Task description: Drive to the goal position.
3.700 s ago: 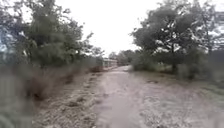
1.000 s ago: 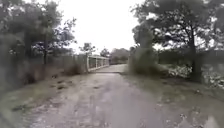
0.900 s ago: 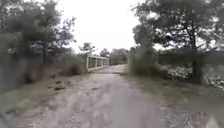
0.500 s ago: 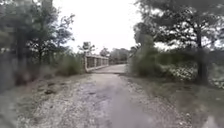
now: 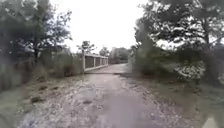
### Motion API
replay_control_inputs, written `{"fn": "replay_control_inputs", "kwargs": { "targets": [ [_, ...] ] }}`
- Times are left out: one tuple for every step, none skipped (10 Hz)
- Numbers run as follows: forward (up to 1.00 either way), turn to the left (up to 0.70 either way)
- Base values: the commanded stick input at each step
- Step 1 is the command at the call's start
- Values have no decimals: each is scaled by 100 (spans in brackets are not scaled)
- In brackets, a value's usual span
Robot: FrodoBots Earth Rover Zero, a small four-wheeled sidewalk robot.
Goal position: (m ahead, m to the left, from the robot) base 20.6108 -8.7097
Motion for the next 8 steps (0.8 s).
{"fn": "replay_control_inputs", "kwargs": {
  "targets": [
    [70, 0],
    [70, 0],
    [70, 0],
    [70, 0],
    [70, 0],
    [70, 0],
    [70, 0],
    [70, 0]
  ]
}}
